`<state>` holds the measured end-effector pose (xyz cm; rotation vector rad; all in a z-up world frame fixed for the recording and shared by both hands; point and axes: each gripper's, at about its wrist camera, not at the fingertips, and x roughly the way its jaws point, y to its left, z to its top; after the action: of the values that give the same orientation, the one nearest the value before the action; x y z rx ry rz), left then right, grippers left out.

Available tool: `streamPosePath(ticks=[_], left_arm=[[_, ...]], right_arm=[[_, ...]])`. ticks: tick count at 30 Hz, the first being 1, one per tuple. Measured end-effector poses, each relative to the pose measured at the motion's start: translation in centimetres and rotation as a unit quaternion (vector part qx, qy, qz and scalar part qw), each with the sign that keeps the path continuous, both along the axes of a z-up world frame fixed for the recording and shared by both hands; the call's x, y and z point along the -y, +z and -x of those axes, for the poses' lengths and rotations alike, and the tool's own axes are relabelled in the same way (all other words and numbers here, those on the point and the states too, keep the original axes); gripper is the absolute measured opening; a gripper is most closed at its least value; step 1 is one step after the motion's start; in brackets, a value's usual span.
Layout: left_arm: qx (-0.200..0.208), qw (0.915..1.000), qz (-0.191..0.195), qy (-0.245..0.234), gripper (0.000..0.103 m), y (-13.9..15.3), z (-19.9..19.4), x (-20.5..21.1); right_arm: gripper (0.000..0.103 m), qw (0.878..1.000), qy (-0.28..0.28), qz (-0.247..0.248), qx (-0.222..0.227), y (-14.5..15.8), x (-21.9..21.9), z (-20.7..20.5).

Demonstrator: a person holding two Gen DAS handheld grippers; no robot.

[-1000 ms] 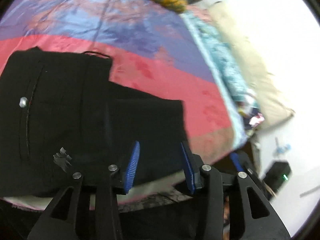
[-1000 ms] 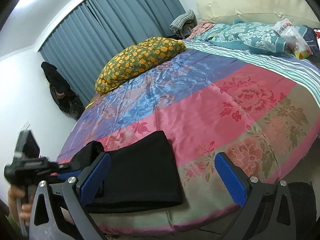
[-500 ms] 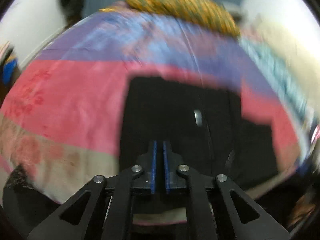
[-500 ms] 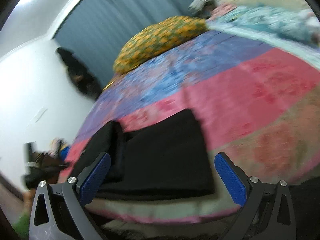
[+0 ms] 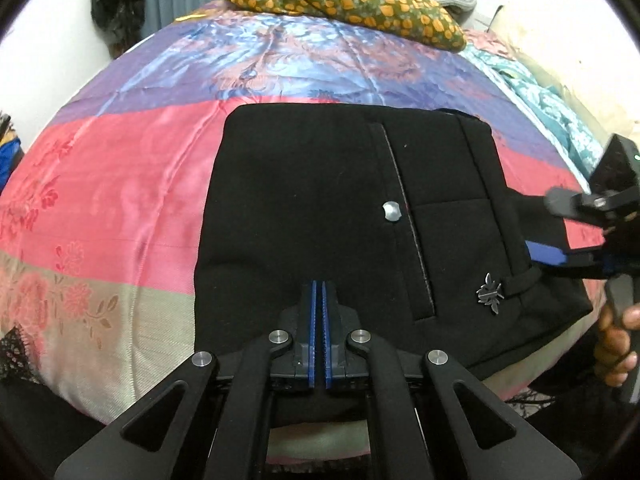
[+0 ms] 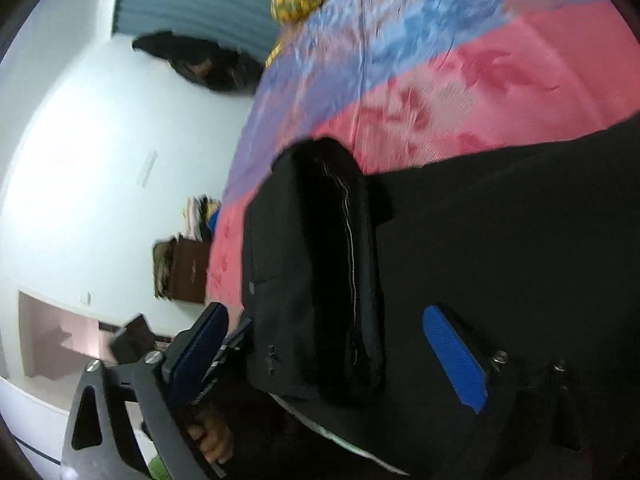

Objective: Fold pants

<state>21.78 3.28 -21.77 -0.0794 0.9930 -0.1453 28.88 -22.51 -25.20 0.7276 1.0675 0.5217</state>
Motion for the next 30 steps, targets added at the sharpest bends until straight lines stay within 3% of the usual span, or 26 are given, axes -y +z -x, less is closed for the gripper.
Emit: streamPosePath(ticks=[4,7,10,11,14,15,16,18,20,21,22,23,24,25,27,30], left_arm=[[0.003,1.0000,0.006,-0.003,0.001,-0.2,-0.2,-0.2],[0.005,0.9999,0.014,-0.002,0.001,-0.3,-0.3,-0.4],[0.006,0.9997,0.023,0.000,0.001,-0.3,-0.4,-0.7],[0.006,0.9997,0.024,0.001,0.001,-0.4,-0.4,-0.8],[0.007,0.9995,0.032,0.002,0.001,-0.5,-0.5,-1.0],[0.008,0.9994,0.032,0.002,0.001,-0.5,-0.5,-1.0],[0.008,0.9995,0.031,0.002,0.001,-0.5,-0.5,-1.0],[0.012,0.9996,0.027,0.000,0.002,-0.4,-0.4,-0.9],[0.011,0.9995,0.028,0.003,0.002,0.1,-0.4,-1.2],[0.013,0.9990,0.041,0.010,0.007,0.8,-0.2,-1.8],[0.020,0.9978,0.060,0.021,0.019,1.5,0.0,-2.7],[0.034,0.9953,0.081,0.040,0.027,2.2,0.3,-3.9],[0.053,0.9915,0.098,0.067,0.046,3.1,0.8,-5.4],[0.067,0.9882,0.105,0.089,0.055,3.6,1.1,-6.6],[0.078,0.9811,0.114,0.136,0.056,4.0,1.4,-9.3],[0.060,0.9710,0.142,0.182,0.055,3.2,1.6,-11.9]], right_arm=[[0.096,0.999,0.035,0.015,0.006,-0.6,-1.9,-1.1],[0.095,0.999,0.033,-0.024,-0.006,-1.3,-1.9,-1.6],[0.087,0.995,0.045,-0.083,-0.020,-1.8,-2.4,-2.4],[0.087,0.995,0.052,-0.080,-0.022,-1.7,-3.1,-2.6],[0.081,0.997,0.077,-0.020,-0.015,-1.3,-5.0,-2.8],[0.063,0.996,0.082,0.017,-0.018,-1.3,-5.6,-2.9],[0.052,0.994,0.086,0.059,-0.024,-1.3,-6.1,-2.9],[0.048,0.992,0.084,0.092,-0.020,-1.0,-6.9,-2.8],[0.038,0.993,0.074,0.094,-0.014,-0.4,-7.2,-2.5],[0.028,0.995,0.063,0.077,-0.009,0.0,-7.1,-2.2],[0.024,0.998,0.050,0.048,-0.003,0.5,-6.9,-1.8],[0.023,0.999,0.036,0.018,0.006,0.9,-6.4,-1.5],[0.022,1.000,0.024,-0.012,0.015,1.5,-6.0,-1.1],[0.021,0.999,0.015,-0.040,0.022,2.0,-5.8,-0.7],[0.020,0.996,0.008,-0.079,0.033,2.8,-5.5,-0.4],[0.019,0.990,0.002,-0.136,0.048,4.4,-5.0,0.2]])
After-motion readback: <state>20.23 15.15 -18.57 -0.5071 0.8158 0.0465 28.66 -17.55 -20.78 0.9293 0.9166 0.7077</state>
